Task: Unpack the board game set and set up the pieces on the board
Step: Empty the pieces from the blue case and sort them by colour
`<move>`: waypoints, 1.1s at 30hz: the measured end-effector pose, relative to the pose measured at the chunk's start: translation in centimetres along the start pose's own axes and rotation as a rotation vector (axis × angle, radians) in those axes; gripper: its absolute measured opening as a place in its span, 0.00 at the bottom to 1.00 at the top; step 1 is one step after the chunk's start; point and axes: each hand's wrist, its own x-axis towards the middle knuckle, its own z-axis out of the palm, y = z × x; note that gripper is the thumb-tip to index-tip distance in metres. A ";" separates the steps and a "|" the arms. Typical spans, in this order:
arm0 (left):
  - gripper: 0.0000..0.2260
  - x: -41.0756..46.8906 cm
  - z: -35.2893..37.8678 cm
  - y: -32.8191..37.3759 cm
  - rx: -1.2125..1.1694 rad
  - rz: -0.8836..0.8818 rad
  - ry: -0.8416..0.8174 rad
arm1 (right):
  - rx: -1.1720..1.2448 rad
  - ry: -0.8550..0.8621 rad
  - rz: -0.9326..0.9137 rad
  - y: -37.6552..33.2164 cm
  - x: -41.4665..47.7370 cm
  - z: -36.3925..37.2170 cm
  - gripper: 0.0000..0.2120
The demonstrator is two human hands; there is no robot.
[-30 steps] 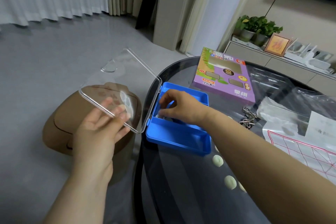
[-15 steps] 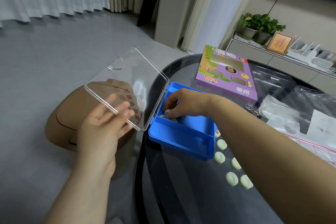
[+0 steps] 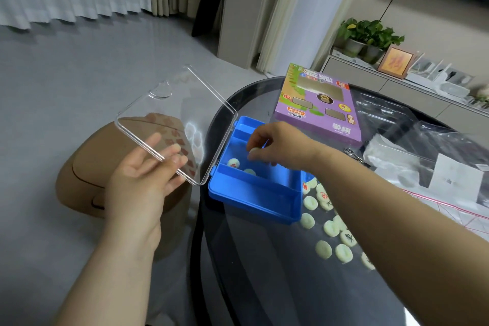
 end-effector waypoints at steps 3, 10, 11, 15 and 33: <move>0.20 0.1 -0.3 0.0 0.003 0.003 0.004 | 0.045 0.081 0.039 0.9 -1.8 -1.8 0.09; 0.21 0.2 -0.3 -0.2 0.015 0.016 0.005 | 0.040 0.075 0.142 4.2 -7.0 -3.5 0.10; 0.21 0.2 -0.2 -0.3 0.015 0.017 0.004 | 0.038 0.062 0.157 4.8 -7.5 -3.2 0.10; 0.21 0.1 -0.1 -0.4 0.020 0.026 0.001 | -0.037 0.056 0.134 5.5 -8.3 -2.1 0.05; 0.18 0.2 0.1 -0.1 -0.036 0.000 0.018 | -0.386 -0.010 -0.186 -1.1 -0.6 0.1 0.15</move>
